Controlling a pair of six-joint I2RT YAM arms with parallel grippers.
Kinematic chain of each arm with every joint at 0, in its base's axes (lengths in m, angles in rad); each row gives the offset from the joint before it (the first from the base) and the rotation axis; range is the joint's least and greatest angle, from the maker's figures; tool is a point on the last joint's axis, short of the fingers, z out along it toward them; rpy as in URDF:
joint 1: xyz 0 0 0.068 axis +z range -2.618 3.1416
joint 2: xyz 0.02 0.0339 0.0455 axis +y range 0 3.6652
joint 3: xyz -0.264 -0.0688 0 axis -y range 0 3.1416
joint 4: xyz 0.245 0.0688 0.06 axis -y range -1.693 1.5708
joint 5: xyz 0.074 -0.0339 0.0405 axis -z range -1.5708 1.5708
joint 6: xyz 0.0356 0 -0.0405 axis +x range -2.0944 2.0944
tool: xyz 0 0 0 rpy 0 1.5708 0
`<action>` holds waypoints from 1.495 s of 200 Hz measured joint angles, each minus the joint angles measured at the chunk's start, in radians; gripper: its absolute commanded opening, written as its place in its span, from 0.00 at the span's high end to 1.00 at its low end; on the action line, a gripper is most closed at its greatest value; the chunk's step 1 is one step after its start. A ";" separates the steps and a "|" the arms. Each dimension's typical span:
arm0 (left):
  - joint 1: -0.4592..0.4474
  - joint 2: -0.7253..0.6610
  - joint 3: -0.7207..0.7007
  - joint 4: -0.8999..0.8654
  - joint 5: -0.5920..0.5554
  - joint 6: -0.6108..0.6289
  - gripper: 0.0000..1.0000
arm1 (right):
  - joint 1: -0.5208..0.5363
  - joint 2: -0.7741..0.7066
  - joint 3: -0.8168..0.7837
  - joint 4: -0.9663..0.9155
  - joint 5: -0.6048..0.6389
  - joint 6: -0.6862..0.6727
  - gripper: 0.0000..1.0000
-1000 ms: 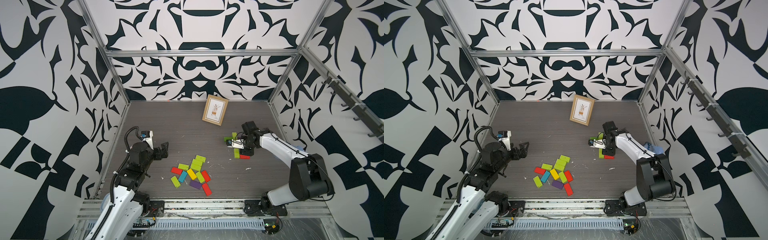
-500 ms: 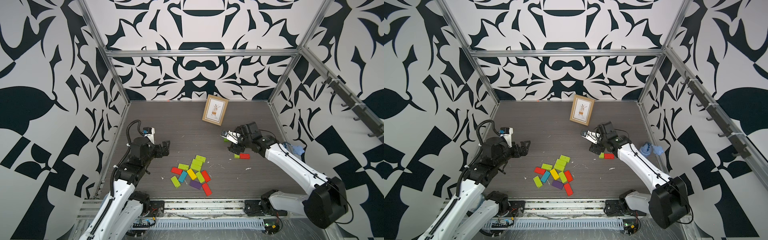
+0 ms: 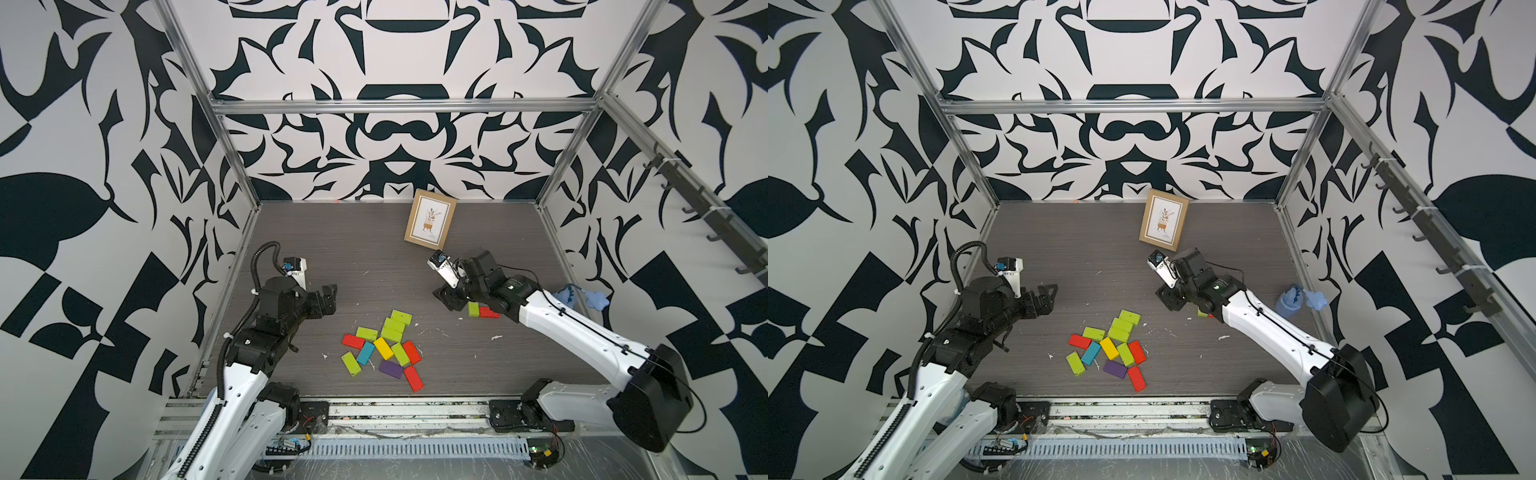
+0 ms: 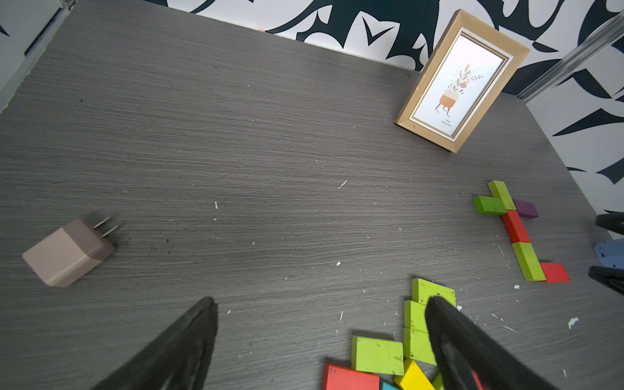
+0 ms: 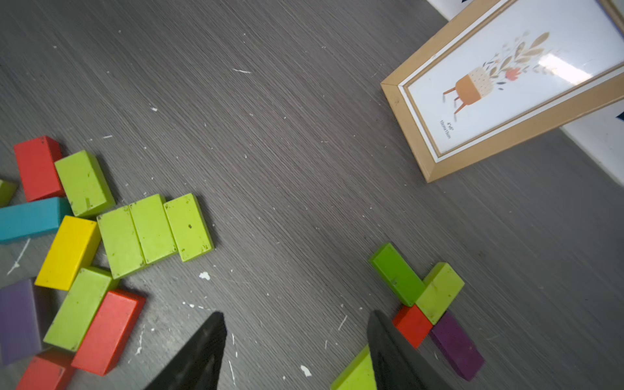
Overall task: Assemble the letter t with building blocks
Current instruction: Pick up the building block from the center of the board.
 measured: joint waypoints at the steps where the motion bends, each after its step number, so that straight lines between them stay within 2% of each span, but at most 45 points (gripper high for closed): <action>1: 0.000 -0.001 0.000 0.000 0.000 0.000 0.00 | 0.001 0.002 0.000 0.001 0.000 0.002 0.30; 59: 0.000 -0.051 0.000 -0.040 -0.040 0.003 0.00 | 0.119 0.280 0.058 0.003 0.024 0.057 0.30; 125: 0.000 -0.062 0.000 -0.054 -0.060 0.007 0.00 | 0.190 0.501 0.183 -0.016 0.006 0.058 0.39; 194: 0.000 -0.067 0.000 -0.053 -0.061 0.007 0.00 | 0.203 0.578 0.272 -0.011 -0.035 0.080 0.45; 270: 0.000 -0.061 0.000 -0.053 -0.061 0.007 0.00 | 0.210 0.583 0.269 -0.011 -0.104 0.056 0.47; 299: 0.000 -0.061 0.000 -0.053 -0.061 0.007 0.00 | 0.210 0.583 0.269 -0.014 -0.108 0.048 0.50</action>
